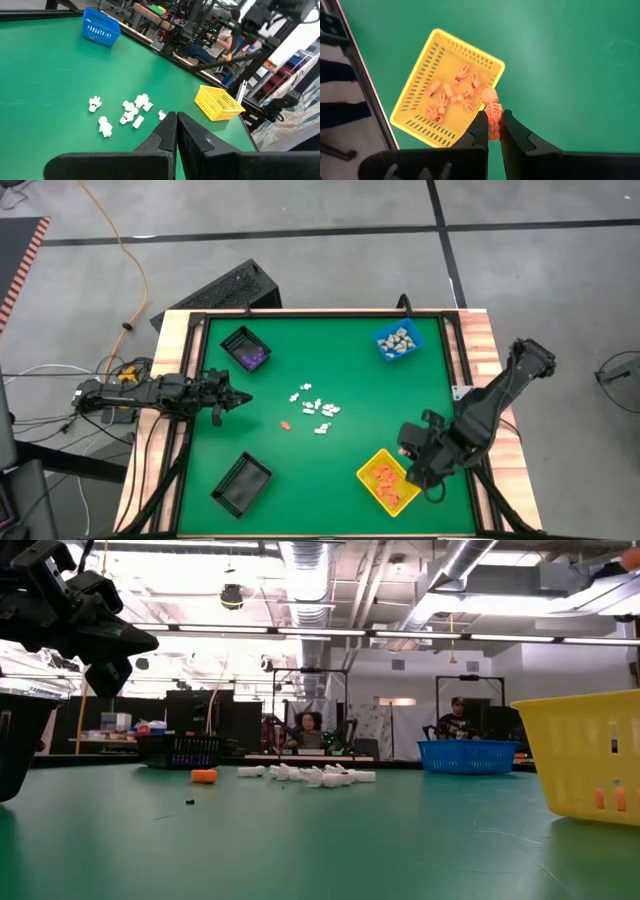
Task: Sort Halloween decoration
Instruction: Put the orange skeleton toy into the yellow basket
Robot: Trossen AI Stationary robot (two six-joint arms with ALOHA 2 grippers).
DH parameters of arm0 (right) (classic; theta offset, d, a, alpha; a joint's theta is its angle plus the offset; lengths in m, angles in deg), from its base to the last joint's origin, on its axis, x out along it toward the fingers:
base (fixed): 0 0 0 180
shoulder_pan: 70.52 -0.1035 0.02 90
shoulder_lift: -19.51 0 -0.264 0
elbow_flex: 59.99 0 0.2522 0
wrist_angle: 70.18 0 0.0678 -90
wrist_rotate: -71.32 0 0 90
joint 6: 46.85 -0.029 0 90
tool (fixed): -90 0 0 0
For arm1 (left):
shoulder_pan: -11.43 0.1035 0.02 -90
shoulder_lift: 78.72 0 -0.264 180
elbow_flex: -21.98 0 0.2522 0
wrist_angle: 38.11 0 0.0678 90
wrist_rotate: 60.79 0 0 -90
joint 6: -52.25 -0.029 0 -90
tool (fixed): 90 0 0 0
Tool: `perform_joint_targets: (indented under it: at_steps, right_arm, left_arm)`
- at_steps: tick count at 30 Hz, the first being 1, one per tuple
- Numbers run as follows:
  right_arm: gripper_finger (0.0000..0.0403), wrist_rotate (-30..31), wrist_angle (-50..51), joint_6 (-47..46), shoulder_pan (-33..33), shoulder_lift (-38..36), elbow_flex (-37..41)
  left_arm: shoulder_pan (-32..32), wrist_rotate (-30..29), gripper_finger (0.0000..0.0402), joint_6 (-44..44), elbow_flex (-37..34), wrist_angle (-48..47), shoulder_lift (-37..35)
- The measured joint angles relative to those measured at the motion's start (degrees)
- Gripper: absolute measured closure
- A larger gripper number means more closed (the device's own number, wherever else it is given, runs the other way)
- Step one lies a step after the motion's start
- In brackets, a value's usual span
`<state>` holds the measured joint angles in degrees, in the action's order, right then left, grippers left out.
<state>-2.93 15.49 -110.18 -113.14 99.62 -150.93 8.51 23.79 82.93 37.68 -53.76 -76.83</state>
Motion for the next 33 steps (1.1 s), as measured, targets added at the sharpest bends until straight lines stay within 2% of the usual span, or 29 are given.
perform_joint_targets:
  at_steps: [6, 15, 26, 29, 33]
  right_arm:
    - [0.0361, -0.72, -2.18, 0.58, -1.64, 6.74, 0.00]
    - [0.0361, -3.42, -14.43, 7.63, -0.85, 15.45, 0.00]
    - [0.0359, -3.82, -14.28, 7.44, 0.03, 18.26, 0.00]
    - [0.0347, -3.58, -13.13, 4.63, 0.04, 18.26, 0.00]
    - [0.0308, -3.61, -12.61, 3.41, 0.61, 18.24, 0.00]
  left_arm:
    - [0.02, -0.90, 0.0401, 0.02, 0.00, 0.11, 0.00]
    - [0.02, -2.61, 0.0401, 0.48, 0.00, 0.35, 0.00]
    - [0.02, -2.89, 0.0401, 0.50, 0.00, 0.39, 0.00]
    - [0.02, -2.79, 0.0402, 0.50, 0.00, 0.38, 0.00]
    - [0.01, -2.82, 0.0401, 0.45, 0.00, 0.38, 0.00]
